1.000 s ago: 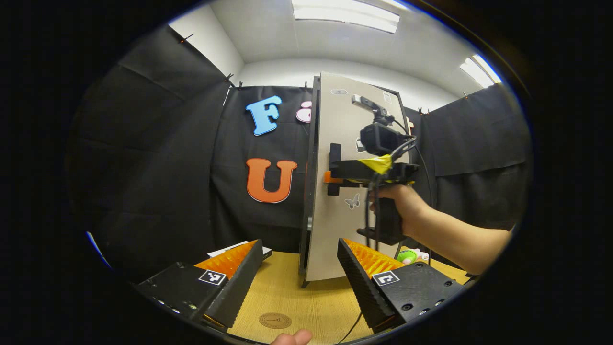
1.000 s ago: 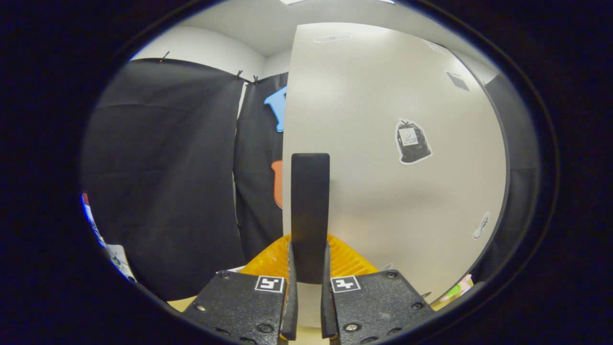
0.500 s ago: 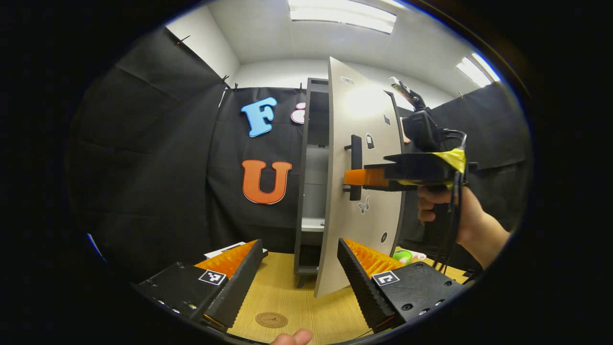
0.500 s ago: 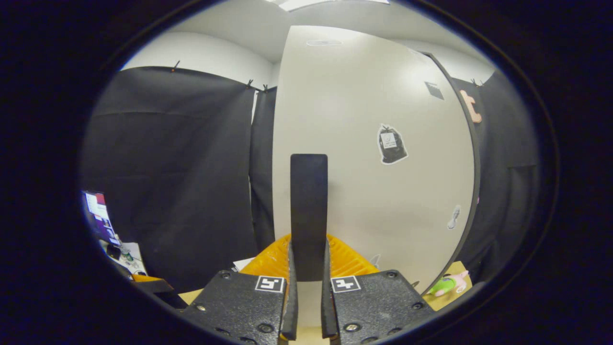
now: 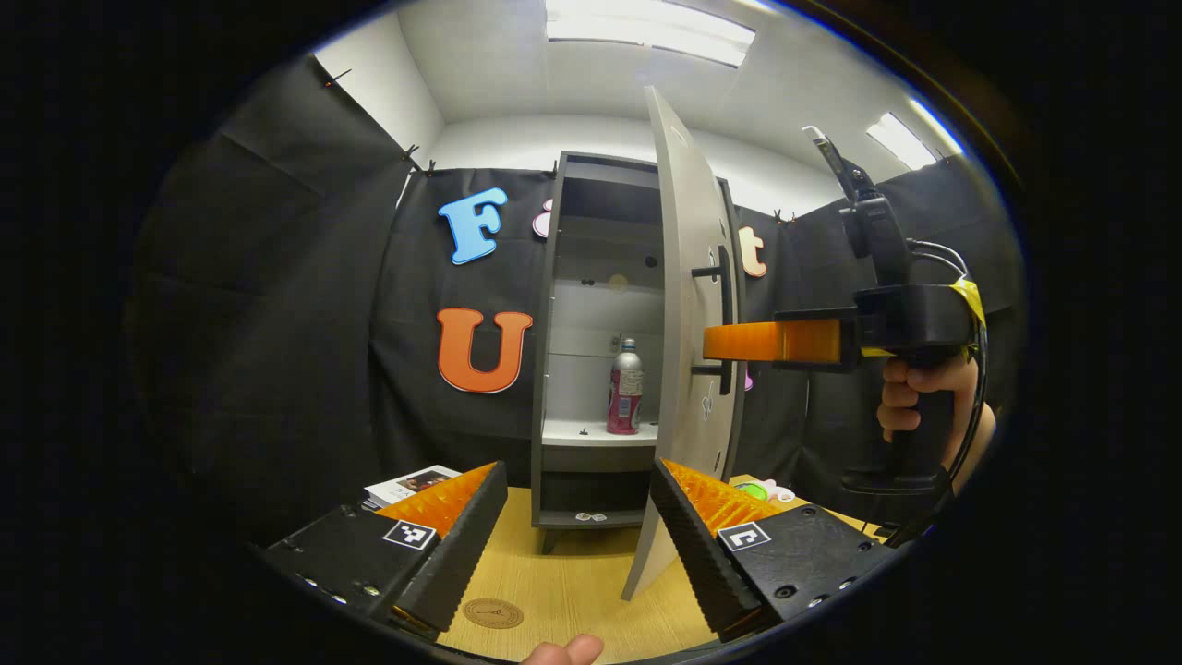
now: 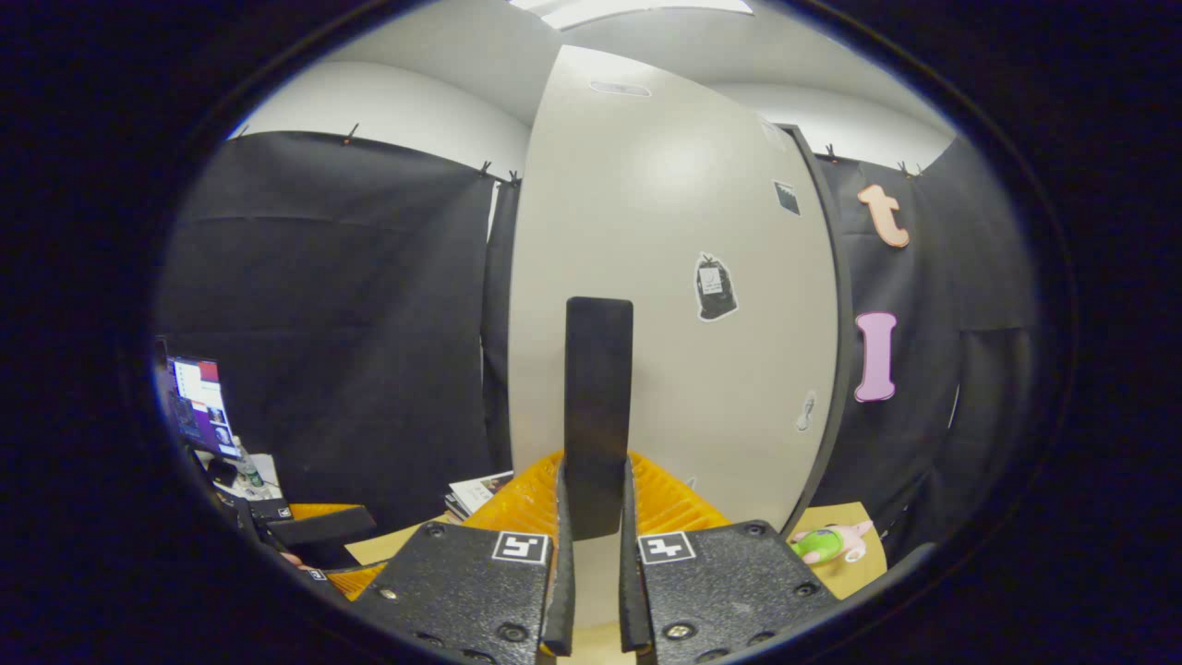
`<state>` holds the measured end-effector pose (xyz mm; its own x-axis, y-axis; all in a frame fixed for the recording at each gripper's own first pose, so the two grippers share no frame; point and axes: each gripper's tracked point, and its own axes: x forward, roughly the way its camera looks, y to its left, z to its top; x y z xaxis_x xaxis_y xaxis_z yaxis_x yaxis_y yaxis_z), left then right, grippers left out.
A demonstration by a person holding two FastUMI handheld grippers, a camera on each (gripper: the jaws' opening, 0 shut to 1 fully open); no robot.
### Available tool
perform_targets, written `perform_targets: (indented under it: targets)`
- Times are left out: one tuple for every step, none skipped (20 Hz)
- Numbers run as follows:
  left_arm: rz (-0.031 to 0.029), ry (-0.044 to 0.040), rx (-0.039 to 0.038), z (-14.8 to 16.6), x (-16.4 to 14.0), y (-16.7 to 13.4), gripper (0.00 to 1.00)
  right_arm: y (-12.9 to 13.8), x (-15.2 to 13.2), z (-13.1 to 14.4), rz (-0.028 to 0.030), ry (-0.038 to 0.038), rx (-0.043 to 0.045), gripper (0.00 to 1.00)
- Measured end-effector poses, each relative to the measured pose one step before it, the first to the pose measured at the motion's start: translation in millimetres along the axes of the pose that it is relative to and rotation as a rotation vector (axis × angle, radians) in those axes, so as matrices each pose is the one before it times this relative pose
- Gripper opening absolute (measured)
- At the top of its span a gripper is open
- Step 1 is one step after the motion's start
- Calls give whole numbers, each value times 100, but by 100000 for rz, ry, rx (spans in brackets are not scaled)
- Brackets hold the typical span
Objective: Open the cabinet door with the right hand, grasp the bottle in the cabinet with the left hand and place it on the coaster, then close the cabinet door with the right hand.
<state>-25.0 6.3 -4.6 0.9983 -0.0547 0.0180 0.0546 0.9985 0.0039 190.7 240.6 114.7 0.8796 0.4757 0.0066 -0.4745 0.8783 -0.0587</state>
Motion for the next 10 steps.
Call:
perform_targets:
  targets:
    - [-795, 81, 16, -50, -4, -512, 95, -219, -421, -3, -574, 0, 205, 22]
    - [-821, 65, -103, -53, -32, -452, 95, -282, -335, 38, -703, 185, 339, 22]
    - [-826, 114, -218, -116, 73, -509, 95, -361, -499, 4, -990, 61, 148, 22]
    - [-808, 195, -268, -36, -17, -504, 95, -336, -376, 3, -1163, -30, -406, 22]
    - [-776, 267, -300, -81, 65, -373, 95, -492, -350, -78, -1229, 76, -202, 22]
    - [-698, 221, -321, -55, 59, -416, 95, -444, -317, 19, -1325, 70, -132, 22]
    - [-726, -17, -309, 35, 0, -425, 95, -378, -359, -34, -1321, 44, -158, 22]
    - [-587, -131, -199, 17, -5, -389, 95, -414, -277, 87, -1227, 94, 22, 21]
    - [-354, -187, -124, 22, 28, -278, 95, -379, -174, -75, -1118, 89, -22, 22]
    - [-386, 2, -18, 3, 101, -218, 95, -188, -86, -37, -986, 200, -46, 22]
